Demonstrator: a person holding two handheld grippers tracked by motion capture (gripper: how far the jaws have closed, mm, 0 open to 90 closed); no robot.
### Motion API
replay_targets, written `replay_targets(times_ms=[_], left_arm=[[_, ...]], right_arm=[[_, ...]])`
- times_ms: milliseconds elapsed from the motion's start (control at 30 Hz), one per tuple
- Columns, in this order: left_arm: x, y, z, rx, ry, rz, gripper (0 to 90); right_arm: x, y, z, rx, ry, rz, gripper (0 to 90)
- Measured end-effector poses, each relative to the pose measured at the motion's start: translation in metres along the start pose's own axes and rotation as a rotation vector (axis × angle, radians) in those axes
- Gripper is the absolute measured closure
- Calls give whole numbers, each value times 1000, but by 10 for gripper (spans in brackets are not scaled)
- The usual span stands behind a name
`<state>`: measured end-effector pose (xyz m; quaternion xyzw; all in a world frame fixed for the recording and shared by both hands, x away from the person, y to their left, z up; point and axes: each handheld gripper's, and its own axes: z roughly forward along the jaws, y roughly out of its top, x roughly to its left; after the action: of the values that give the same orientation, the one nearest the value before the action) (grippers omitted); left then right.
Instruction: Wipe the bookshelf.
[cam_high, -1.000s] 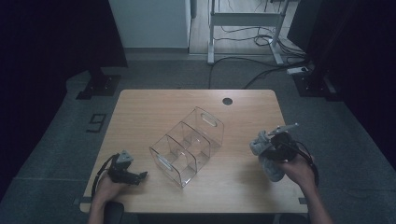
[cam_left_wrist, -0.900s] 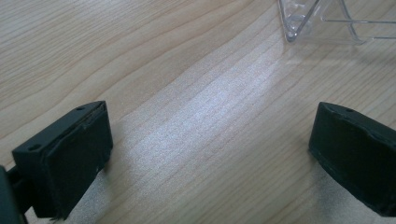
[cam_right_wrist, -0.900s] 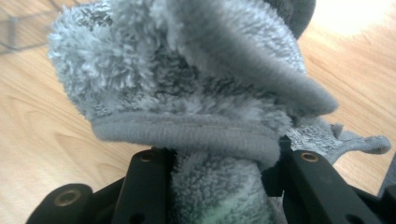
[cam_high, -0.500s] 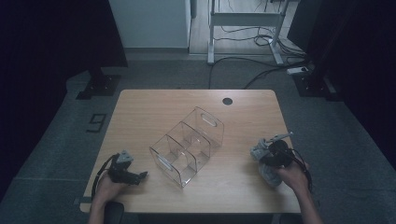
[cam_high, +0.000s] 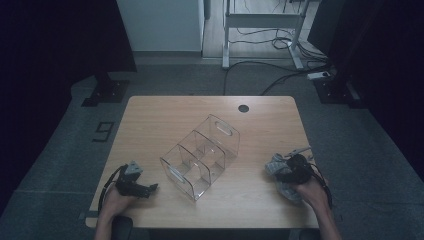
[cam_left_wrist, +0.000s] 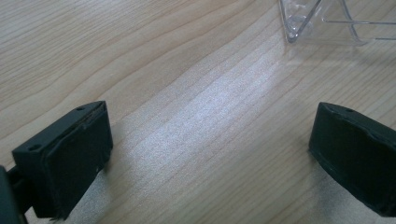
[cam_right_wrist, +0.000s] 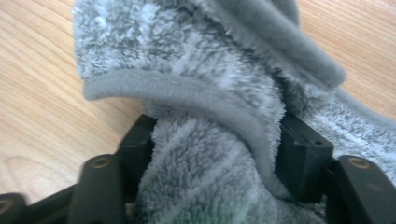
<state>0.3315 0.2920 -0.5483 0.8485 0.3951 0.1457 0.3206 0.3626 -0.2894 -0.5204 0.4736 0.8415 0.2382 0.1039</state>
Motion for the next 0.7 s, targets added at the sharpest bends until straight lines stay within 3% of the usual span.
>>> replay_targets(times_ms=[200,400,600,700], left_arm=[[1,0,0,-8,-4,-25,0],[5,3,-3,-5,-13,-89,3],[-2,11,-12,-50,10,-93,0],[-8,17,-16,-69,14,-71,0]], right_arm=[[2,4,-10,-9,29,0,272],[9,15,-32,-83,23,-40,196],[20,34,-42,-142,61,-93,163],[25,44,-39,-168,121,-106,163]])
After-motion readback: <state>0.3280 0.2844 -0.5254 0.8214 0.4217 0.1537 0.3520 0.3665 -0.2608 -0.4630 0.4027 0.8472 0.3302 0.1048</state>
